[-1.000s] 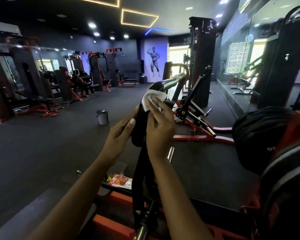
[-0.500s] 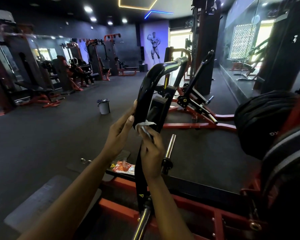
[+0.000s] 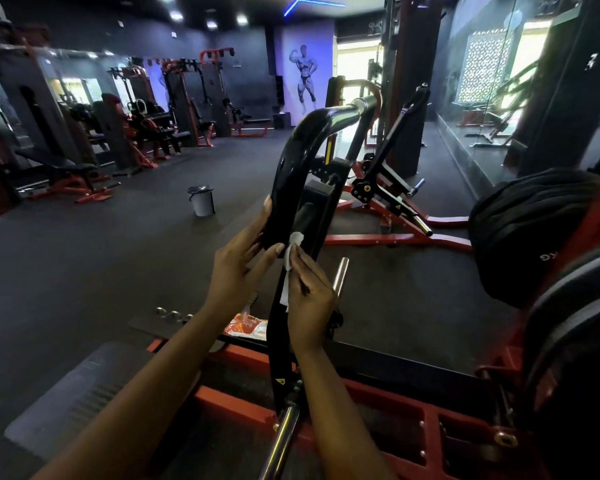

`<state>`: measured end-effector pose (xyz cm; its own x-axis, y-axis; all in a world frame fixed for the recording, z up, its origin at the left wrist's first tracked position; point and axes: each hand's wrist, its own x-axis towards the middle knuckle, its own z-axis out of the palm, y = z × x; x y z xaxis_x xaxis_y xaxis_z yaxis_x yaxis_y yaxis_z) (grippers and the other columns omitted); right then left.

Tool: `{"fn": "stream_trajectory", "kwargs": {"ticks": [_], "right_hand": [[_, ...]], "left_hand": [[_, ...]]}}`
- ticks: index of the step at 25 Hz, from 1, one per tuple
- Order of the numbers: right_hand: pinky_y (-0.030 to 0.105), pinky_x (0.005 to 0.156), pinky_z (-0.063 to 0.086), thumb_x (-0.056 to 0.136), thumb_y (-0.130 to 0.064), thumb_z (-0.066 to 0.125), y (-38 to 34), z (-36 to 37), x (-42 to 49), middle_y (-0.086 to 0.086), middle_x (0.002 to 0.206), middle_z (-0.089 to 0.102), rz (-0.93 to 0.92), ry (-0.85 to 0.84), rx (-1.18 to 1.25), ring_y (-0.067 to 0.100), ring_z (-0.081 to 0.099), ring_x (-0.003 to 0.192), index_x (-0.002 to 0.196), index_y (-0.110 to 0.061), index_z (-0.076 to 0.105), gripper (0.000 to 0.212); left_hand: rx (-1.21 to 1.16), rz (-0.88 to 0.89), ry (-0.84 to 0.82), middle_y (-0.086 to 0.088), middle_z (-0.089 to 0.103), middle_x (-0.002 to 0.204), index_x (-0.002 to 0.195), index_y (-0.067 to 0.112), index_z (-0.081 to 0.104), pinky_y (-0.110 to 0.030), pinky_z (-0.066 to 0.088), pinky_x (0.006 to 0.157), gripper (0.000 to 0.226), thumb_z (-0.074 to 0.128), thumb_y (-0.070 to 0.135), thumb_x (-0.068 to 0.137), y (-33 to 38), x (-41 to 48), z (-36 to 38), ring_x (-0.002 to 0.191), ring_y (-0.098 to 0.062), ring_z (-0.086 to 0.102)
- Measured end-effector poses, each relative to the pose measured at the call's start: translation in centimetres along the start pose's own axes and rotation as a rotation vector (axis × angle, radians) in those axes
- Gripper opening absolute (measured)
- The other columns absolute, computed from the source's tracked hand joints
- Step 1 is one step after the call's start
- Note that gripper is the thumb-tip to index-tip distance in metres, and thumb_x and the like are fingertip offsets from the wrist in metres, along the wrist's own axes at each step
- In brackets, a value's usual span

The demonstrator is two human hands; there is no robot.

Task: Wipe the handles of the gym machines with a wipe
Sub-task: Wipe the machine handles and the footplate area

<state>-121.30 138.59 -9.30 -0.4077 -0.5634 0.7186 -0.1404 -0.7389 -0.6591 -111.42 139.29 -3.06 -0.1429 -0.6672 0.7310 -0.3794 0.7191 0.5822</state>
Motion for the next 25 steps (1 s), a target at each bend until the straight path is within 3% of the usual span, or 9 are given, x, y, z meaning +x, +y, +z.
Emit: {"fn": "stream_trajectory", "kwargs": {"ticks": [2, 4, 6, 8, 12, 16, 20, 25], "right_hand": [[0.019, 0.093, 0.047, 0.086, -0.003, 0.058, 1.2, -0.4, 1.6, 0.007, 0.115, 0.064, 0.101, -0.031, 0.011, 0.006, 0.059, 0.111, 0.114, -0.001, 0.061, 0.029], [0.013, 0.089, 0.047, 0.085, -0.001, 0.060, 2.8, -0.5, 4.5, 0.009, 0.113, 0.066, 0.262, 0.014, -0.041, 0.016, 0.062, 0.107, 0.115, -0.005, 0.062, 0.030], [0.022, 0.090, 0.049, 0.084, -0.001, 0.061, 4.1, -0.1, 7.2, 0.011, 0.109, 0.068, 0.318, 0.015, -0.138, 0.021, 0.063, 0.103, 0.112, -0.006, 0.064, 0.029], [0.030, 0.094, 0.048, 0.083, 0.000, 0.061, 4.7, 0.7, 8.3, 0.013, 0.109, 0.068, 0.253, -0.055, -0.202, 0.022, 0.063, 0.104, 0.111, -0.003, 0.066, 0.028], [0.021, 0.090, 0.046, 0.085, -0.001, 0.060, 3.8, 0.7, 6.7, 0.013, 0.107, 0.068, 0.299, -0.047, -0.226, 0.017, 0.062, 0.101, 0.113, -0.005, 0.065, 0.029], [0.012, 0.087, 0.047, 0.085, -0.002, 0.060, 0.1, 0.3, 2.7, 0.005, 0.104, 0.067, 0.253, -0.035, -0.134, -0.001, 0.058, 0.094, 0.112, -0.007, 0.065, 0.028], [0.027, 0.087, 0.052, 0.084, 0.000, 0.060, 0.0, -1.3, 4.5, 0.001, 0.102, 0.067, 0.291, -0.104, -0.082, 0.009, 0.063, 0.093, 0.107, -0.005, 0.067, 0.025], [0.040, 0.098, 0.046, 0.081, 0.011, 0.050, 2.9, 0.2, 10.3, 0.014, 0.110, 0.067, 0.140, -0.264, -0.396, 0.023, 0.062, 0.105, 0.105, -0.002, 0.068, 0.033]], "left_hand": [[0.047, 0.024, 0.006, -0.009, 0.051, 0.133, 0.140, 0.030, 0.025, -0.013, 0.043, 0.096, 0.062, 0.055, 0.018, 0.087, -0.3, 0.1, 0.0, 0.118, 0.007, 0.050], [0.044, 0.030, 0.009, -0.005, 0.051, 0.130, 0.140, 0.027, 0.026, -0.013, 0.043, 0.096, 0.063, 0.058, 0.015, 0.087, -0.4, 0.2, -0.1, 0.118, 0.008, 0.050], [0.038, 0.025, 0.010, -0.003, 0.051, 0.130, 0.140, 0.028, 0.026, -0.013, 0.043, 0.097, 0.065, 0.060, 0.012, 0.087, -0.3, 0.1, -0.1, 0.119, 0.006, 0.050], [0.045, 0.029, 0.018, -0.007, 0.052, 0.131, 0.141, 0.028, 0.026, -0.015, 0.043, 0.097, 0.064, 0.060, 0.013, 0.088, -0.4, 0.0, 0.0, 0.120, 0.003, 0.050], [0.061, 0.021, 0.016, -0.012, 0.052, 0.133, 0.142, 0.023, 0.024, -0.016, 0.044, 0.098, 0.064, 0.058, 0.011, 0.089, -0.4, 0.1, 0.0, 0.121, -0.003, 0.051], [0.038, 0.031, 0.009, -0.012, 0.050, 0.136, 0.142, 0.034, 0.025, -0.015, 0.044, 0.097, 0.063, 0.055, 0.021, 0.088, -0.5, 0.2, -0.1, 0.122, -0.004, 0.051], [0.025, 0.014, 0.018, -0.012, 0.052, 0.135, 0.141, 0.035, 0.028, -0.018, 0.044, 0.098, 0.065, 0.060, 0.016, 0.088, -0.4, 0.0, 0.0, 0.122, -0.005, 0.052], [0.029, 0.003, 0.051, -0.006, 0.053, 0.131, 0.140, 0.031, 0.030, -0.014, 0.043, 0.097, 0.064, 0.058, 0.007, 0.087, 0.0, -0.1, 0.3, 0.120, 0.004, 0.050]]}}
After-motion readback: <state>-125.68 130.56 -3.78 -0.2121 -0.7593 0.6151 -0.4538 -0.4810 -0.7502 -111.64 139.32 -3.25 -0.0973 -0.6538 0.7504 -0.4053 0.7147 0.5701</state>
